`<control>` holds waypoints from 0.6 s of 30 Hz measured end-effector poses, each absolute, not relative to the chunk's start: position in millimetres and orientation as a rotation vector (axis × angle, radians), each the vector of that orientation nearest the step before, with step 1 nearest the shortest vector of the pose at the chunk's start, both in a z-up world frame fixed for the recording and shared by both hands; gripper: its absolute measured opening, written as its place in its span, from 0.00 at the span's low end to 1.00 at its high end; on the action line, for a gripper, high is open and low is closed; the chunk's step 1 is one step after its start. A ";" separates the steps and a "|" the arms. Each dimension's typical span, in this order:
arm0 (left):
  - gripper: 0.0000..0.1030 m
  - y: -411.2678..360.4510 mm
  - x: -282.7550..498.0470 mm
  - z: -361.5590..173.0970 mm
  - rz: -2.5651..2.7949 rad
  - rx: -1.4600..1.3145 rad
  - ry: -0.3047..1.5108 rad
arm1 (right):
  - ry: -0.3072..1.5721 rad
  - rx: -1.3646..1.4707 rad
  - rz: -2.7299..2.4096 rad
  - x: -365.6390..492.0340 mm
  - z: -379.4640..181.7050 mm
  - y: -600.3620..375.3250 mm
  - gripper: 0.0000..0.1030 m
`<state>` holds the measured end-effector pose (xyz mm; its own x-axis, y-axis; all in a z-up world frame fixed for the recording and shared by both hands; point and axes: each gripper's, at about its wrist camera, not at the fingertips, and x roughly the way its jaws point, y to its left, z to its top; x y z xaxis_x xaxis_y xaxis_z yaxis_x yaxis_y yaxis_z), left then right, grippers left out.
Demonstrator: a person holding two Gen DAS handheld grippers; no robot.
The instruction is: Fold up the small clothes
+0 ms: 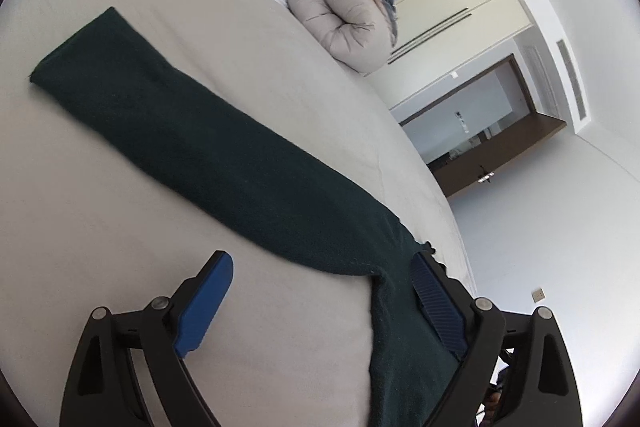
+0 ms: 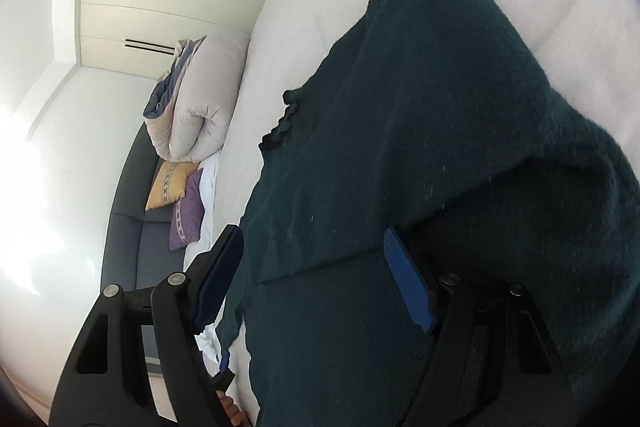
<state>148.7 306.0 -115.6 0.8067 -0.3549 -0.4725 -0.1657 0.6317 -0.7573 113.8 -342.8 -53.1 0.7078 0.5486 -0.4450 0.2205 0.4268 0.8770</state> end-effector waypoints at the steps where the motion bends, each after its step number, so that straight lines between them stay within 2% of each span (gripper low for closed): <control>1: 0.90 310.2 148.6 -117.6 -0.105 -0.909 0.650 | 0.790 1.133 0.244 109.3 -49.6 -341.9 0.70; 5: 0.90 329.1 148.7 -124.3 -0.028 -0.980 0.660 | 0.720 1.197 0.298 76.4 -38.0 -341.5 0.72; 8: 0.90 346.1 147.2 -135.5 0.040 -1.118 0.643 | 0.741 1.190 0.337 51.8 -33.2 -324.9 0.73; 15: 0.89 381.1 128.5 -149.6 0.256 -1.452 0.457 | 0.783 1.222 0.382 23.8 -39.9 -283.3 0.73; 18: 0.89 398.7 136.8 -157.9 0.272 -1.497 0.436 | 0.784 1.223 0.391 20.1 -38.5 -274.2 0.73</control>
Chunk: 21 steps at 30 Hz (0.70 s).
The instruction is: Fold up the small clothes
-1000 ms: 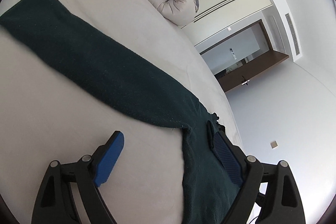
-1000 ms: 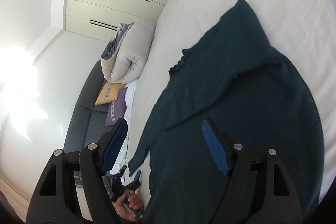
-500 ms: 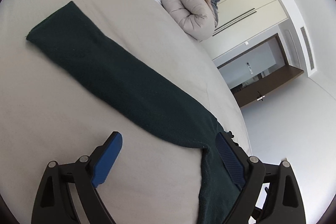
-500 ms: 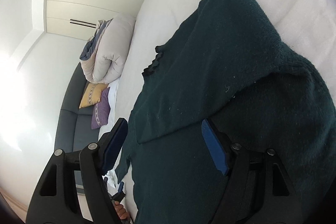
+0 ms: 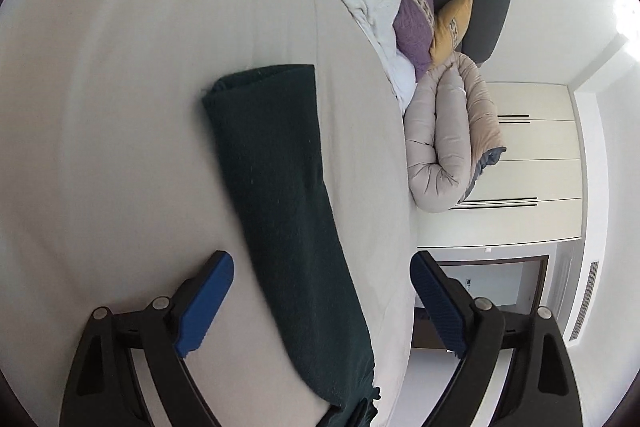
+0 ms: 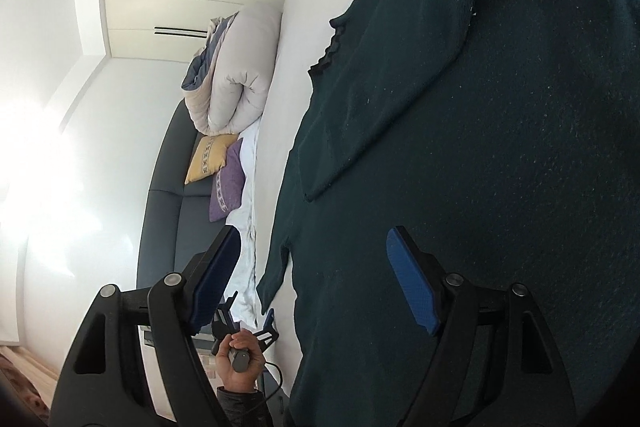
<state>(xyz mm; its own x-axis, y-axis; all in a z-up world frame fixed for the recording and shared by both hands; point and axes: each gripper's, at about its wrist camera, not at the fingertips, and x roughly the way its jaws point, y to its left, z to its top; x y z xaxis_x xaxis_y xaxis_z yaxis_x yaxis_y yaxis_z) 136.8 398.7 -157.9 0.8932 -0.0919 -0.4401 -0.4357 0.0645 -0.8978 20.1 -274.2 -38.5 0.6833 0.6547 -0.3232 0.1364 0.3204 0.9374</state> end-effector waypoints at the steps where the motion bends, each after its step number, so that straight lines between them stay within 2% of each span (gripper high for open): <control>1: 0.89 405.4 143.7 -162.4 0.269 -1.506 0.450 | 0.785 1.221 0.393 22.4 -37.3 -271.9 0.73; 4: 0.89 419.0 156.4 -164.7 0.250 -1.519 0.470 | 0.777 1.227 0.390 18.2 -33.8 -272.2 0.73; 7: 0.85 427.1 159.0 -169.0 0.271 -1.595 0.421 | 0.764 1.242 0.388 16.4 -32.9 -271.9 0.73; 9: 0.75 431.4 157.2 -172.8 0.283 -1.628 0.399 | 0.768 1.244 0.389 15.3 -33.0 -270.7 0.73; 11: 0.56 433.6 159.6 -175.4 0.291 -1.639 0.393 | 0.771 1.239 0.389 13.5 -32.4 -268.4 0.73; 12: 0.50 435.1 160.3 -178.8 0.296 -1.647 0.393 | 0.772 1.238 0.390 15.4 -32.4 -267.3 0.73; 14: 0.26 438.9 158.7 -185.2 0.304 -1.666 0.390 | 0.767 1.238 0.392 13.2 -31.6 -268.0 0.73; 16: 0.14 441.1 158.0 -187.3 0.321 -1.660 0.395 | 0.758 1.239 0.390 13.4 -30.6 -268.6 0.73; 17: 0.10 440.7 159.1 -185.4 0.329 -1.641 0.405 | 0.753 1.240 0.392 13.3 -30.2 -269.9 0.73; 21: 0.09 425.2 178.8 -153.1 0.325 -1.463 0.454 | 0.735 1.249 0.395 16.5 -30.9 -274.2 0.73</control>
<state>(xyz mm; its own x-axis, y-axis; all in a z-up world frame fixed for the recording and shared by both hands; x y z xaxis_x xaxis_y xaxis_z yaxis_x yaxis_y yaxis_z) 178.8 425.2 -153.1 0.8734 -0.0616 -0.4831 -0.4773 0.0888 -0.8742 16.5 -274.2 -30.9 0.7126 0.6413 -0.2847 0.1169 0.2916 0.9494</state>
